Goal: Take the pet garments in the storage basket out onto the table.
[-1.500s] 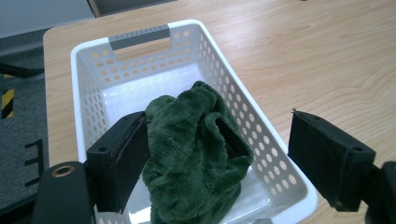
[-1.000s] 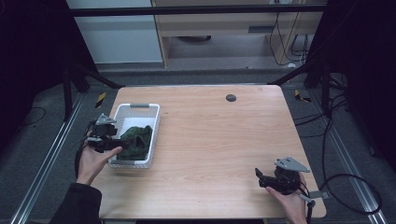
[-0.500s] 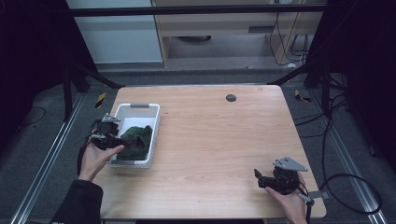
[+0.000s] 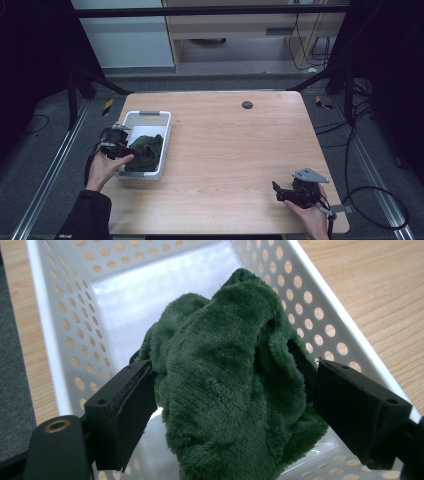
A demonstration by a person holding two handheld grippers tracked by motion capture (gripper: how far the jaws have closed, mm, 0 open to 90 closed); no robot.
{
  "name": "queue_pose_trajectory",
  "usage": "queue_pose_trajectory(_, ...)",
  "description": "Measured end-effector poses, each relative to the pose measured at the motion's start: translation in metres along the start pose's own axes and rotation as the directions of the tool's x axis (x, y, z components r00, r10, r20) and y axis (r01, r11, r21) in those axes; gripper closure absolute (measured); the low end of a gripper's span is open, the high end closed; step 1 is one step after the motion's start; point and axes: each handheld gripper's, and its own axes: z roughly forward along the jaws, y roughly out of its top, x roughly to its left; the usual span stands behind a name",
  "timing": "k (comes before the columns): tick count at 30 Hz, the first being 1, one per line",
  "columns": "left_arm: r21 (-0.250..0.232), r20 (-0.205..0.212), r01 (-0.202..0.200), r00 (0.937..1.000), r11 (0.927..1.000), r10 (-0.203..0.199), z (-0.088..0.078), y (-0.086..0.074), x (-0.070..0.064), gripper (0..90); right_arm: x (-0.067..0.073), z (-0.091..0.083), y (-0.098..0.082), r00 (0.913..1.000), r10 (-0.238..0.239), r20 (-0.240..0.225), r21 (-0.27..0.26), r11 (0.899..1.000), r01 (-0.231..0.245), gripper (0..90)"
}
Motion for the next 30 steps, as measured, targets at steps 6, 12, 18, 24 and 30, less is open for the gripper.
queue_pose_trajectory(6, 0.032, -0.001, 0.011, 0.9999, 0.9994, -0.010, 0.011, -0.002, 0.002, 16.0, 0.000, 0.001, -0.001, 1.0000, -0.003, -0.006, 0.010, 1.000, 0.004, 10.1)
queue_pose_trajectory(12, 0.055, 0.018, 0.025, 0.9995, 0.9982, -0.026, 0.019, -0.005, 0.003, 16.7, 0.000, 0.003, -0.001, 0.9999, -0.003, -0.010, 0.020, 1.000, 0.003, 9.9)
queue_pose_trajectory(18, 0.078, 0.022, 0.036, 0.9990, 0.9963, -0.038, 0.024, -0.005, 0.001, 24.6, 0.000, 0.004, -0.002, 0.9998, -0.007, -0.018, 0.031, 1.000, 0.008, 9.6)
queue_pose_trajectory(24, 0.119, 0.010, 0.049, 0.9987, 0.9917, -0.051, 0.026, -0.005, 0.001, 42.0, 0.001, 0.004, -0.002, 0.9997, -0.003, -0.023, 0.039, 0.999, 0.004, 9.3)
queue_pose_trajectory(30, 0.152, 0.025, 0.054, 0.9980, 0.9869, -0.059, 0.026, -0.005, -0.001, 62.6, 0.001, 0.004, -0.001, 0.9995, 0.000, -0.033, 0.046, 0.999, 0.001, 9.2)
